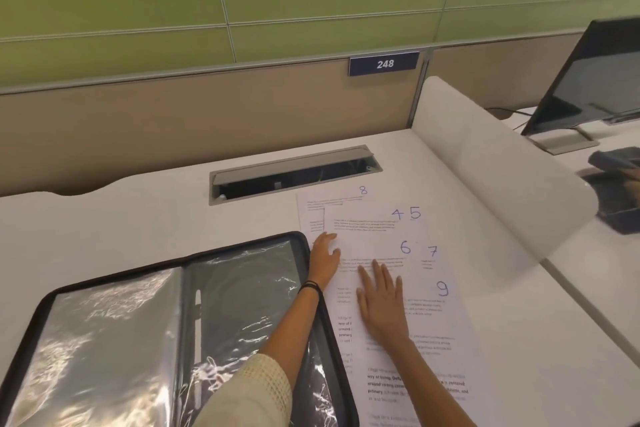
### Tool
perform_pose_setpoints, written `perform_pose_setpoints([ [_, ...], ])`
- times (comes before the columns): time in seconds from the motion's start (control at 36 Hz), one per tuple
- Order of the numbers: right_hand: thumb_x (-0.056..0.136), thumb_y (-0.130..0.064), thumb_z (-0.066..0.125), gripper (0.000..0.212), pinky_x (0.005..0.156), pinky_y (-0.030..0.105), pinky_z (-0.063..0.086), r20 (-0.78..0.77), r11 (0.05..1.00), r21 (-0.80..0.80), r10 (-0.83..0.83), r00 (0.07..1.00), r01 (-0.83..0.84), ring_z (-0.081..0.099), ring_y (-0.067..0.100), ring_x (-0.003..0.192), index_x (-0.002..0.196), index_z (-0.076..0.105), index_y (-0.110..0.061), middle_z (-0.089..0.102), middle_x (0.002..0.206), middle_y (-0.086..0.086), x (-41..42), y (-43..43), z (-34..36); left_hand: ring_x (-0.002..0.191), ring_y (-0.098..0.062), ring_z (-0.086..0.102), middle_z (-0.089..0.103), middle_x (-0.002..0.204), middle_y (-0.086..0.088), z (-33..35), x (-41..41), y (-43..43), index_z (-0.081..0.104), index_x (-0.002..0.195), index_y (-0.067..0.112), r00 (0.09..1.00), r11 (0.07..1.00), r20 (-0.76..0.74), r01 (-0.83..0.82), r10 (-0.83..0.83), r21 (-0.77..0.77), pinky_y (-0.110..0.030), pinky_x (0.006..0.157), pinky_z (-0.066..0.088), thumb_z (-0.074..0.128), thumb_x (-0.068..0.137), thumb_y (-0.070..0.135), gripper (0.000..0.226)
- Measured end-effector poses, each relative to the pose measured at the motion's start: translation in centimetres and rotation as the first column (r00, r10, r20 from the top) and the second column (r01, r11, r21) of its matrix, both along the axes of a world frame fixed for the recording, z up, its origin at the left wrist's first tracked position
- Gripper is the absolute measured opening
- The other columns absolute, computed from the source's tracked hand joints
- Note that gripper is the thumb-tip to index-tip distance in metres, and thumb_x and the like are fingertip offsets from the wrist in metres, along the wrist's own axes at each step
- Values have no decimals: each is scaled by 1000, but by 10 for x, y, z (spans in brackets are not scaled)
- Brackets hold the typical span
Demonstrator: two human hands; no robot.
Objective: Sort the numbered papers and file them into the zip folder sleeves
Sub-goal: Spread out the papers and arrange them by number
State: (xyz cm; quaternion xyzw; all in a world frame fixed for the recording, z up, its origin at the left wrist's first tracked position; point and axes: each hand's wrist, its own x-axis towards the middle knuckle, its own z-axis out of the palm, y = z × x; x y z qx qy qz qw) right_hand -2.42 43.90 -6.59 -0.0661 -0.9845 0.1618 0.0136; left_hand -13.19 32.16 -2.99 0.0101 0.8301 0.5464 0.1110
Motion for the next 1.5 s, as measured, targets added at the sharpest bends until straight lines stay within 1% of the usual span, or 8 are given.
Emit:
perform_pose_setpoints([
  [0.22, 92, -46, 6, 61, 115, 40, -11, 33, 1000, -4, 4, 999, -4, 2, 20, 144, 148, 18, -26, 12, 157, 6, 0, 0, 0, 120, -27, 49, 56, 127, -12, 0, -25, 4, 61, 114, 8, 980, 980, 59, -194, 191, 49, -42, 108, 34, 51, 85, -3, 33],
  [0.36, 95, -42, 19, 54, 113, 38, -8, 33, 1000, -1, -26, 999, 26, 22, 25, 141, 145, 32, -23, 30, 151, 9, 1, -1, 2, 115, -30, 55, 60, 122, -14, -2, -38, 2, 64, 109, 9, 966, 973, 150, -221, 210, 61, -39, 102, 43, 53, 83, -4, 31],
  [0.5, 92, -45, 9, 61, 116, 44, -3, 30, 1000, -5, -18, 999, 18, 13, 24, 144, 147, 26, -25, 19, 155, 7, 1, -1, 4, 106, -32, 57, 59, 118, -19, 2, -40, 0, 63, 108, 2, 965, 968, 176, -218, 194, 126, -27, 85, 47, 53, 82, -10, 31],
  [0.86, 82, -59, -20, 81, 113, 39, -14, 15, 1000, -17, 9, 1000, -9, -7, 17, 144, 149, 11, -27, 4, 158, 4, 2, 0, 6, 100, -17, 57, 64, 116, -9, 22, -12, 7, 70, 103, 3, 980, 986, -131, -137, 149, 98, -30, 95, 48, 50, 90, -6, 26],
  [1.03, 97, -47, 3, 59, 107, 53, 18, 42, 996, -82, -38, 998, 41, 29, 29, 137, 143, 30, -22, 35, 149, 12, 0, 1, 9, 94, -6, 54, 66, 104, 0, 35, -2, 6, 72, 98, 7, 951, 971, -223, -180, 212, 155, -26, 92, 49, 52, 92, -2, 24],
  [1.14, 97, -49, 4, 56, 111, 51, 12, -59, 995, -79, -65, 996, 60, 10, 21, 141, 145, 21, -26, 21, 154, 9, 5, 4, 0, 99, -7, 53, 64, 110, 1, 43, 1, 4, 71, 103, 9, 943, 968, -246, -185, 223, 169, -29, 95, 48, 50, 94, 0, 25],
  [1.39, 97, -49, 6, 58, 109, 52, 19, -47, 990, -111, -98, 994, 92, 19, 24, 139, 144, 27, -22, 27, 152, 13, 13, 8, 0, 95, 16, 54, 59, 109, 13, 88, 3, -5, 64, 110, 18, 900, 941, -373, -100, 224, 324, -3, 76, 43, 56, 93, 8, 21],
  [1.5, 91, -47, 13, 64, 114, 47, 9, -97, 976, -182, -143, 985, 123, 17, 28, 143, 148, 20, -21, 13, 156, 10, 10, 5, 12, 102, -1, 57, 60, 114, 10, 111, 6, -15, 64, 111, 22, 879, 919, -401, -97, 259, 382, -7, 77, 46, 56, 94, 8, 24],
])
